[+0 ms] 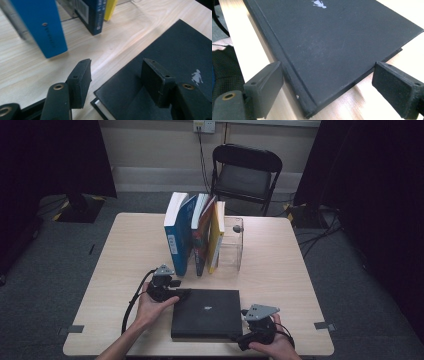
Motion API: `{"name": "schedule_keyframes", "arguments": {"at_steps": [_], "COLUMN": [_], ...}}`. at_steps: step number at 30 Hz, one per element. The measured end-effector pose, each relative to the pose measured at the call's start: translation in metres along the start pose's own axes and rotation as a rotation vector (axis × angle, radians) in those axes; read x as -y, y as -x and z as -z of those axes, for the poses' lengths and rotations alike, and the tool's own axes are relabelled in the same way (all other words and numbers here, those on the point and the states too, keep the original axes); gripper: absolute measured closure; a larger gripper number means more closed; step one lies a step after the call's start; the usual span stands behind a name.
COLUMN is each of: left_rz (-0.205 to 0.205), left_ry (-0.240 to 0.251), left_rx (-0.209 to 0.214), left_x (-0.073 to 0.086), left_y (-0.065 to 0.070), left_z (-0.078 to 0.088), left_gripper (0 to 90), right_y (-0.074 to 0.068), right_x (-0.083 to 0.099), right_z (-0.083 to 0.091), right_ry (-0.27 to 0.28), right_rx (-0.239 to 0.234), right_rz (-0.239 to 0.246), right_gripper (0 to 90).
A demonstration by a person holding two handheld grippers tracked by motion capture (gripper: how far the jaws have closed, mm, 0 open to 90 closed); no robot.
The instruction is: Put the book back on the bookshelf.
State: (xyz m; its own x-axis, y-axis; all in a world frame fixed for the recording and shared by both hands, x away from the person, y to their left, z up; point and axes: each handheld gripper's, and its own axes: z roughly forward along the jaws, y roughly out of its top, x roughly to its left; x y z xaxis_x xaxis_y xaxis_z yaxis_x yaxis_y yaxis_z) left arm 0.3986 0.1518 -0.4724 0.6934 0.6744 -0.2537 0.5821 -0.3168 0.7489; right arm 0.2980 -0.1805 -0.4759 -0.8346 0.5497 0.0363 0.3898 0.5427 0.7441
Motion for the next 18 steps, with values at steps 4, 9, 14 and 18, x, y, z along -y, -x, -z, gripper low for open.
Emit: {"name": "schedule_keyframes", "arguments": {"at_steps": [4,9,14,18], "left_rz": [-0.021,-0.022,-0.012,-0.02], "left_ry": [-0.004,0.0,0.001,-0.007], "left_rx": [0.011,0.016,0.029,0.03], "left_x": [0.0002,0.0006,0.001,0.0005], "left_y": [0.004,0.0046,0.0043,0.0049], "left_z": [-0.0015,-0.0028,-0.0045,-0.0049], "left_gripper": [41.4,39.9,36.3,34.5], "right_y": [0.0012,0.0008,0.0014,0.002], "right_x": [-0.0001,0.001,0.0016,0.002], "right_z": [0.0007,0.0006,0.0007,-0.0003], "right_ry": [-0.004,-0.01,-0.015,-0.027], "right_rx": [-0.005,-0.005,-0.009,-0.016], "right_rz": [0.0,0.007,0.001,0.0], "right_gripper": [10.3,10.1,10.1,11.1]}}
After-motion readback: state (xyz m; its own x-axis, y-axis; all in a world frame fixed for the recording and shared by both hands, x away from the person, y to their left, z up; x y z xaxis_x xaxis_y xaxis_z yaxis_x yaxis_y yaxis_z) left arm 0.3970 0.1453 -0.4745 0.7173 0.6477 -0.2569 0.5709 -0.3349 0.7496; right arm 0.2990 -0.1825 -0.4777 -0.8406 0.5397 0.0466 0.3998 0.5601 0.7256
